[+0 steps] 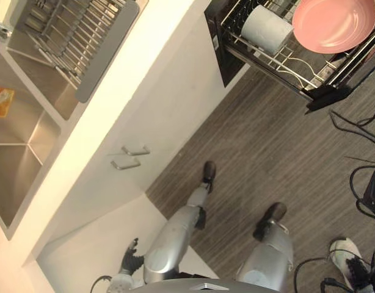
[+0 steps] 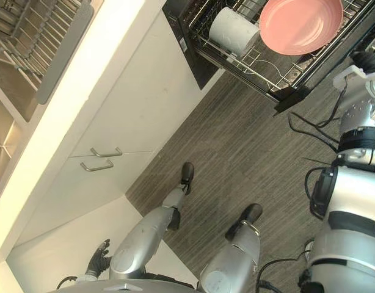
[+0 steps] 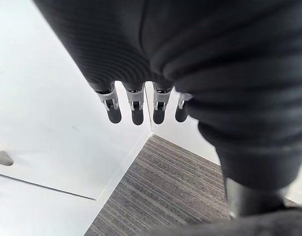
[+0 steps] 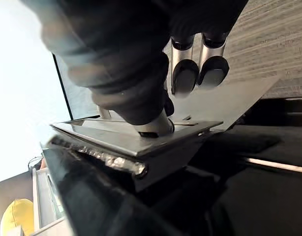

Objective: Walk over to the sink, pick up the cup, carry it to the dishwasher, place the cup inside the dishwasher, then close the dishwasher door

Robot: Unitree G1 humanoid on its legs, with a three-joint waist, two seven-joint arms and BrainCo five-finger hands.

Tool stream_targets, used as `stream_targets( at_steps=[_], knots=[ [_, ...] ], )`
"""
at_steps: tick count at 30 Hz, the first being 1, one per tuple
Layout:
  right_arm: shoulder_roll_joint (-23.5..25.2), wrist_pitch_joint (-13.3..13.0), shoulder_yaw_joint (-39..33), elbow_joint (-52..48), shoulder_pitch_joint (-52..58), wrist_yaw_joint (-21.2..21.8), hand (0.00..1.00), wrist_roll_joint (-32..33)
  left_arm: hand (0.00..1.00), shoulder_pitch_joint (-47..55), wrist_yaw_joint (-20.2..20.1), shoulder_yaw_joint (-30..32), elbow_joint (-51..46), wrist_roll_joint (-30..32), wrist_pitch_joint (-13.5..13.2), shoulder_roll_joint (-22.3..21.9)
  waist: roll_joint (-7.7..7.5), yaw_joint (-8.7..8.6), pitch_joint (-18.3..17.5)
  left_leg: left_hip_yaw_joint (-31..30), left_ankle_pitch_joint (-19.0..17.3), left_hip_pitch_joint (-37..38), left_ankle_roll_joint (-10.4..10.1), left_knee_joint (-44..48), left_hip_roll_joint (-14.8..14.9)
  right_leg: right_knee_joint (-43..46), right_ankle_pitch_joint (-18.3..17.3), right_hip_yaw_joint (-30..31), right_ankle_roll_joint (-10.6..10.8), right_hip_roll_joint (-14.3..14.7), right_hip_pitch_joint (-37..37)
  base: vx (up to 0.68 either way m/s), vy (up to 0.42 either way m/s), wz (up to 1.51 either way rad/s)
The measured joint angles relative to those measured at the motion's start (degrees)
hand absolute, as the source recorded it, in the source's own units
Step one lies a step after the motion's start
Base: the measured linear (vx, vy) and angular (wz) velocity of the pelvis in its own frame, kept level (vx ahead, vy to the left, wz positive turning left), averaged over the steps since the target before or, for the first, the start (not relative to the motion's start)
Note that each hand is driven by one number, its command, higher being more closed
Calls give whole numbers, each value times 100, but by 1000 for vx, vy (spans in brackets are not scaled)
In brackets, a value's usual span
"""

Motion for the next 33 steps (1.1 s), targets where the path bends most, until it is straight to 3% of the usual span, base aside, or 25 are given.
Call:
stream_targets(
  at_steps=[5, 10, 15, 21, 22, 23, 25, 26, 27, 30, 33],
  knots=[
    [-88, 47, 393, 80, -162, -1, 100, -6, 0, 1, -49, -111, 4, -110, 72, 1, 217, 87, -171, -308, -37, -43, -57, -1, -5, 242, -187, -251, -8, -23, 47, -24, -107, 25],
    [-104, 74, 653, 80, -311, 11, 100, -269, 0, 1, -116, -99, 33, -108, 24, 1, 243, 148, -192, -648, 100, -45, -127, 4, -83, 515, -453, -647, -35, -138, 217, 16, -123, 40],
    [67, -107, 656, 309, -613, 6, 100, -347, 0, 16, -297, -97, 230, -24, -108, 2, 241, 437, -191, -763, 307, -39, -201, 5, -151, 707, -683, -955, -89, -217, 384, -5, -147, 33],
    [357, -819, 882, 330, -1222, 114, 100, -616, 0, 208, -482, -86, 261, 73, -237, -3, 244, 706, -193, -742, 567, -45, -304, 5, -140, 558, -761, -1323, -172, -77, 675, -22, -108, 22],
    [369, -977, 884, 319, -1242, 184, 100, -716, 0, 210, -512, -87, 268, 93, -244, -3, 244, 736, -193, -745, 567, -54, -304, 5, -123, 537, -771, -1347, -187, -45, 689, -58, -102, 20],
    [467, -1311, 886, 211, -1330, 377, 100, -913, 0, 219, -545, -88, 273, 171, -260, -3, 244, 793, -193, -748, 567, -83, -304, 5, -85, 527, -789, -1446, -214, 7, 715, -53, -78, 21],
    [573, -1537, 899, 136, -1461, 479, 100, -1084, 0, 220, -553, -89, 271, 187, -280, -2, 244, 832, -194, -749, 567, -81, -304, 5, -60, 543, -821, -1496, -228, 31, 753, -48, -67, 18],
    [688, -1784, 964, -20, -1486, 501, 0, -1264, 0, 221, -560, -89, 263, 189, -312, -2, 245, 899, -194, -749, 565, -78, -305, 4, -49, 544, -833, -1493, -237, 54, 768, -48, -59, 12],
    [747, -2047, 883, 34, -1465, 422, 0, -1327, 0, 239, -562, -89, 265, 189, -326, 1, 244, 896, -194, -748, 561, -80, -306, 3, -35, 546, -839, -1494, -239, 82, 782, -48, -48, 9],
    [746, -2175, 1010, -1, -1450, 451, 0, -1615, 0, 238, -562, -79, 273, 190, -318, 6, 258, 878, -204, -741, 159, -55, -179, 1, 34, 753, -933, -1486, -206, 81, 733, -53, -28, -1],
    [747, -2176, 1004, -12, -1411, 451, 0, -1700, 0, 248, -560, 21, 252, 259, -367, 14, 250, 873, -198, -706, 115, -64, -186, 1, 40, 732, -919, -1455, -193, 77, 713, -20, -29, -3]
  ],
)
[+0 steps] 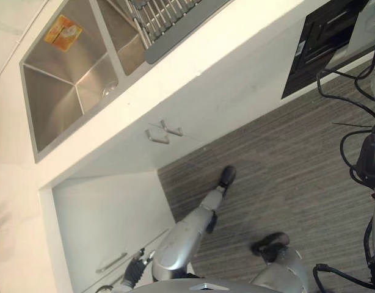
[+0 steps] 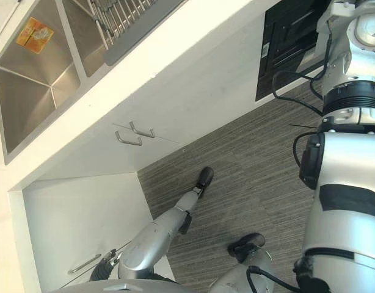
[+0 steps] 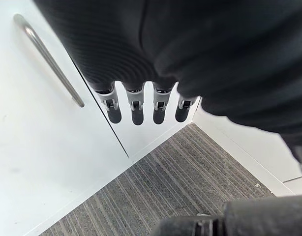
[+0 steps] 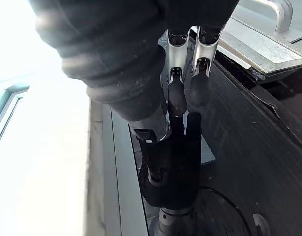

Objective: Walk over to the sink, pick up the cup, carry it to the dishwasher, place the cup inside the dishwasher, then close the dishwasher door

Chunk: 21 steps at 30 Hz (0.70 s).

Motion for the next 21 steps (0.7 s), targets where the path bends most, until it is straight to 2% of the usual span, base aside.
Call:
stream_targets(
  at_steps=[1, 4, 5, 6, 8, 9, 10, 11, 12, 13, 15, 19, 20, 21],
  knots=[
    [0, 11, 0, -10, 17, 4, 0, -5, 0, -3, 4, 16, -1, 39, -16, 7, -2, -4, 2, 7, 0, 0, 5, 0, 2, -9, 1, 1, 1, 3, 0, 26, -73, -4],
    [-20, 340, -90, -434, 449, 231, 0, 17, 0, 2, -3, 178, -7, 49, -85, 9, -142, -70, 112, 99, 48, 48, 24, 3, 37, -127, 27, -2, 0, 58, 78, 59, -107, -5],
    [33, 548, -185, -645, 848, 472, 0, 127, 0, -1, -15, 337, -45, 45, -138, 14, -243, -126, 191, 133, 55, 123, 28, 3, 69, -253, 53, -10, -5, 128, 185, 59, -105, -7],
    [70, 628, -188, -738, 1056, 578, 0, 135, 0, -1, -23, 441, -57, 41, -169, 9, -308, -149, 241, 149, 57, 160, 30, 3, 90, -335, 76, -10, -11, 178, 242, 71, -150, -12],
    [374, 889, -355, -1149, 1915, 971, 0, 287, 0, 3, -93, 764, -235, 23, -223, 14, -555, -291, 427, 292, 71, 229, 14, 4, 243, -713, 222, -8, -51, 444, 427, 60, -167, -18],
    [476, 1017, -460, -1303, 2267, 1092, 0, 525, 0, -4, -126, 887, -312, 19, -222, 8, -698, -336, 531, 350, 72, 239, 14, 4, 303, -847, 272, -8, -73, 530, 480, 32, -145, -12],
    [625, 1253, -704, -1430, 2812, 1354, 0, 1000, 0, -2, -135, 997, -435, -74, -193, 10, -888, -404, 665, 453, 72, 276, 13, 5, 346, -986, 317, -4, -92, 624, 563, 11, -97, -1],
    [777, 1519, -936, -1545, 3305, 1617, 0, 1383, 0, -2, -166, 1077, -492, -200, -151, -3, -1003, -468, 744, 482, 72, 308, 13, 5, 368, -1081, 367, -1, -113, 686, 645, 10, -67, 8],
    [968, 1646, -1046, -1610, 3785, 1848, 0, 1547, 0, -2, -201, 1145, -498, -283, -143, -6, -1104, -541, 812, 516, 72, 340, 13, 5, 389, -1159, 419, 7, -127, 746, 714, 7, -31, 8],
    [1123, 1645, -1049, -1706, 4142, 1996, 0, 1564, 0, -2, -235, 1199, -503, -354, -142, -1, -1181, -571, 862, 569, 71, 364, 13, 5, 403, -1205, 450, 23, -133, 778, 746, -3, -24, -3],
    [1899, 1596, -1021, -2050, 5300, 2329, 0, 1565, 0, -1, -255, 1533, -643, -623, -32, 1, -1434, -718, 929, 664, 70, 402, 12, 5, 459, -1409, 559, 100, -128, 896, 827, -30, -19, -14],
    [2989, 1420, -1267, -2091, 6436, 2244, 0, 1653, 0, -50, -364, 2063, -692, -931, 5, 35, -1755, -948, 921, 769, 60, 651, 10, 2, 468, -1778, 687, 189, -38, 1010, 1161, -90, 7, -16],
    [3341, 1225, -1437, -1910, 6773, 2244, 0, 1621, 0, -43, -389, 2149, -583, -981, -43, 69, -1896, -947, 812, 819, -19, 732, 15, 0, 499, -1832, 733, 253, -35, 1031, 1219, -127, 55, -30],
    [3610, 974, -1576, -1557, 7056, 2255, 0, 1440, 0, -45, -413, 2260, -348, -1004, -81, 64, -2016, -951, 631, 914, -305, 821, 56, -2, 554, -1824, 734, 325, -35, 1067, 1254, -80, 46, -28]
  ],
)
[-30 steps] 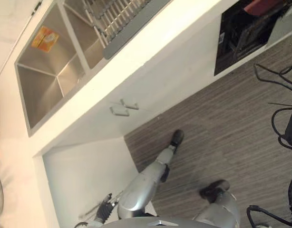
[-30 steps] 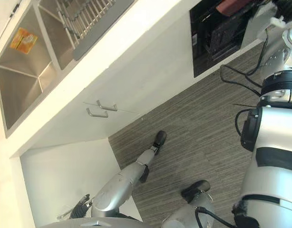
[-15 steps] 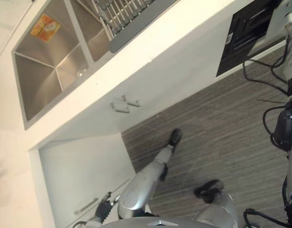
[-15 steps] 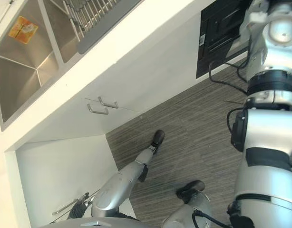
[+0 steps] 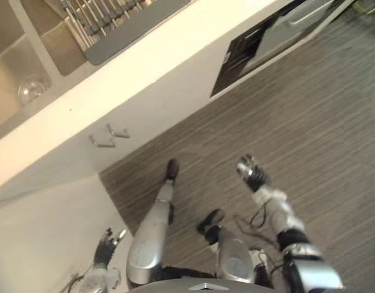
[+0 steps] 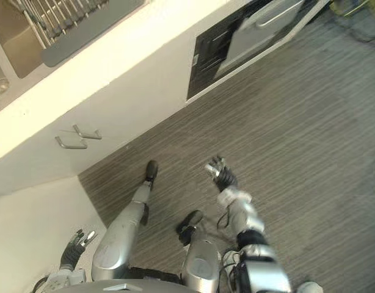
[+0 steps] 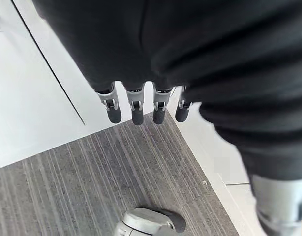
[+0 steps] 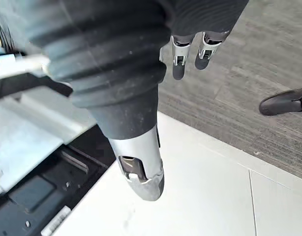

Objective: Walk over to the sink, pick up the cup, carry it to the dishwasher, place the cup inside the dishwasher, then close the dishwasher door

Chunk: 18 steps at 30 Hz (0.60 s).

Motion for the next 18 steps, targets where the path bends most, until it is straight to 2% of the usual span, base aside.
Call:
stream_targets(
  at_steps=[1, 2, 3, 4, 5, 6, 7, 8, 9, 10, 11, 12, 14, 16, 18],
  knots=[
    [108, -170, -54, 211, 122, 3, 0, -178, 0, -29, -1, 31, 106, -28, -10, 15, -82, -17, -52, 9, -38, 53, 4, -1, -13, 14, 13, 4, 4, -20, 45, -114, 82, -20],
    [270, -441, -138, 613, 346, 8, 0, -553, 0, -39, -1, 142, 218, -42, -17, 21, -228, -14, -196, 46, -172, 140, 117, -33, -2, 146, 85, 53, -37, -43, 60, -84, 78, -10],
    [342, -697, -148, 925, 519, 22, 0, -896, 0, -81, 14, 250, 334, -56, -20, -2, -272, -18, -266, 136, -264, 294, 143, -33, 76, 427, 266, 148, -185, -46, 63, -101, 97, -11],
    [366, -766, -183, 1036, 596, 25, 0, -1011, 0, -87, 19, 268, 380, -86, -19, -13, -255, -29, -312, 158, -314, 375, 143, -33, 140, 613, 403, 182, -267, -46, 48, -51, 106, 0],
    [423, -802, -281, 1175, 694, 12, 0, -1127, 0, -89, 69, 276, 434, -96, -19, -22, -223, -68, -347, 155, -561, 563, 81, -36, 219, 1022, 768, 319, -509, -36, 12, -24, 102, 23],
    [550, -801, -434, 1194, 827, 9, 0, -1214, 0, -151, 92, 277, 528, -96, -22, -24, -267, -122, -410, 137, -1099, 654, -101, -35, 187, 1261, 1157, 516, -775, -75, -96, 50, 210, 59],
    [761, -866, -629, 1218, 1088, 7, 0, -1220, 0, -275, 225, 455, 664, -125, 22, -44, -658, -249, -629, 853, -1628, 247, 505, 2156, -80, 2323, 1486, 1163, -863, -755, -688, 68, 199, 59],
    [744, -879, -676, 1171, 1293, 23, 0, -1229, 0, -213, 294, 445, 671, -138, 30, -125, -412, -281, -662, 993, -2030, 281, 748, 3119, 100, 2611, 1064, 1382, -664, -615, -712, 93, 193, 49],
    [663, -887, -802, 1153, 1550, 23, 0, -1269, 0, -147, 336, 452, 734, -137, 67, -235, -62, -306, -839, 696, -2691, 560, 695, 2958, 329, 2519, 591, 1533, -616, -299, -629, 103, 146, 74],
    [838, -795, -1155, 1212, 1688, -89, 0, -1266, 0, -409, 462, 597, 877, -112, 186, -233, -143, -380, -955, 384, -2801, 813, 629, 2710, 7, 1857, -3, 1957, -422, -186, -562, 136, 87, 96],
    [871, -741, -1218, 1240, 1729, -151, 0, -1282, 0, -514, 459, 627, 889, -64, 188, -275, -204, -439, -994, 270, -2742, 972, 708, 2468, -117, 1475, -23, 2011, -410, -184, -581, 161, 66, 108],
    [897, -756, -1231, 1168, 1798, -135, 0, -1339, 0, -606, 453, 673, 908, 34, 280, -378, -160, -448, -1065, 276, -2686, 1109, 789, 2253, -109, 1135, 9, 2024, -395, -154, -730, 93, -16, 54],
    [894, -819, -1241, 1136, 1856, -91, 0, -1408, 0, -689, 459, 753, 1058, 36, 467, -429, -160, -418, -1205, 172, -2532, 1279, 815, 2119, -82, 782, 108, 2167, -334, -37, -901, 93, 11, 32],
    [966, -885, -1226, 981, 1961, -77, 0, -1425, 0, -762, 443, 879, 1132, 51, 670, -442, -118, -439, -1242, -122, -2486, 1557, 766, 2095, -92, 534, 202, 2694, -361, 262, -978, 123, -39, 58],
    [1092, -917, -1180, 825, 2114, -68, 0, -1431, 0, -793, 419, 945, 1165, 247, 754, -438, -155, -460, -1358, -405, -2481, 1778, 645, 1973, -128, 618, 241, 2847, -381, 407, -929, 139, -104, 85]
  ],
)
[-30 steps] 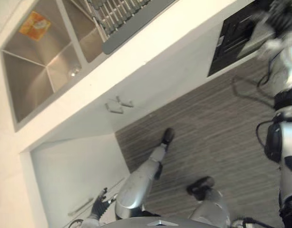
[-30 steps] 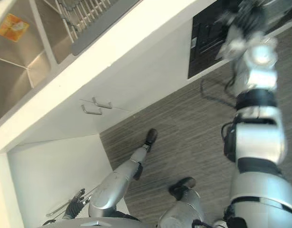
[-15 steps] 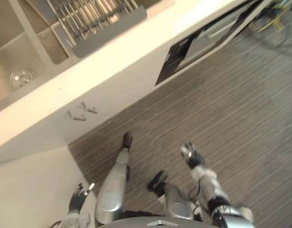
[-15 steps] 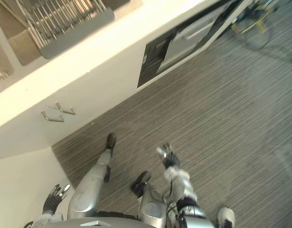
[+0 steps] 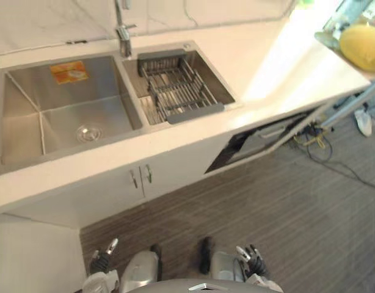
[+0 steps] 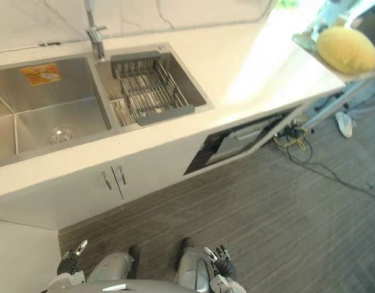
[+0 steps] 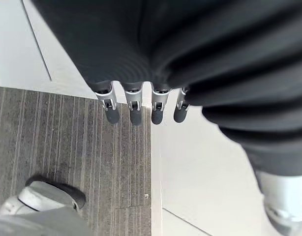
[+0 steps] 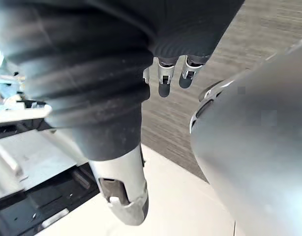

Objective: Walk over to the sink, pick up the cup, carry it to the dishwasher, place the cup inside the dishwasher, then close the dishwasher door

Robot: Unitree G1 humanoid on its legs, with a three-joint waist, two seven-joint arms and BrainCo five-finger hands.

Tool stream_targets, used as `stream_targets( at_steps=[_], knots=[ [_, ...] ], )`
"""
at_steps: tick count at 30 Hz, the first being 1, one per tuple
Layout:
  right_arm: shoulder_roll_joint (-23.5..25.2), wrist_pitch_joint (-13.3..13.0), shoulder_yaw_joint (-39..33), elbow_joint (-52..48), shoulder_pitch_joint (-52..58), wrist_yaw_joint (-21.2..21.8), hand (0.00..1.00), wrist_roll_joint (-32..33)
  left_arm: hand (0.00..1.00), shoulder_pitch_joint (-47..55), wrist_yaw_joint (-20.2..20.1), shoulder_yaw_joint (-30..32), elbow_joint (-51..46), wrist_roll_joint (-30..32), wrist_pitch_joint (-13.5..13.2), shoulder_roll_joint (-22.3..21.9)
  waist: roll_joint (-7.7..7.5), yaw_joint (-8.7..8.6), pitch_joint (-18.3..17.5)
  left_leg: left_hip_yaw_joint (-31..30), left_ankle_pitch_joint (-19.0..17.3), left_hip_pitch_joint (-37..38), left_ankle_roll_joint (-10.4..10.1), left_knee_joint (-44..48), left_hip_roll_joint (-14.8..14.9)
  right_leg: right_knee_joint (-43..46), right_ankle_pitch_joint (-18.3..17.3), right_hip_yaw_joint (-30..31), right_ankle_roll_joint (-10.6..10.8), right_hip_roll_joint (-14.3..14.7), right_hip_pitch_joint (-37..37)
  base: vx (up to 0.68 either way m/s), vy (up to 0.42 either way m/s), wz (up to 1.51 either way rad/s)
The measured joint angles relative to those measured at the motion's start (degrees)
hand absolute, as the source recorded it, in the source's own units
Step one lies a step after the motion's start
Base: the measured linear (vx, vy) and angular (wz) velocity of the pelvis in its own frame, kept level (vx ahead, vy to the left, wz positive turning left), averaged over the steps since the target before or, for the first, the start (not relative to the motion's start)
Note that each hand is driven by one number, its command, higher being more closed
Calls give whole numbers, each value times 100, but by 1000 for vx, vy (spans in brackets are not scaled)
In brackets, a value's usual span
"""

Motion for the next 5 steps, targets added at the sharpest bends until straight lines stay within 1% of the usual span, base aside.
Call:
stream_targets(
  at_steps=[2, 3, 4, 5],
  knots=[
    [76, -6, 22, -112, 153, 8, 0, -14, 0, 14, -10, 58, 7, 88, -3, -17, -42, 28, -127, -278, -36, 242, -80, -98, -73, 35, 72, -20, -61, 65, 89, 256, -216, 93],
    [73, -9, 129, -107, 192, 13, 0, -37, 0, 5, -5, 84, 8, 128, -15, -21, -86, 34, -198, -417, -100, 361, -145, -133, -138, -91, 211, -20, -136, 62, 214, 254, -203, 81],
    [74, -11, 167, -104, 214, 13, 0, -140, 0, 22, 2, 115, 7, 131, -22, -21, -129, 32, -265, -384, -192, 369, -185, -107, -143, -211, 420, -32, -166, 37, 306, 206, -187, 75],
    [126, -7, 323, -101, 301, 22, 0, -331, 0, 62, 7, 232, 13, 132, -27, 19, -286, 27, -367, 137, -462, 360, -303, 89, -21, -356, 958, -121, -37, -168, 565, 101, -101, 45]
  ],
)
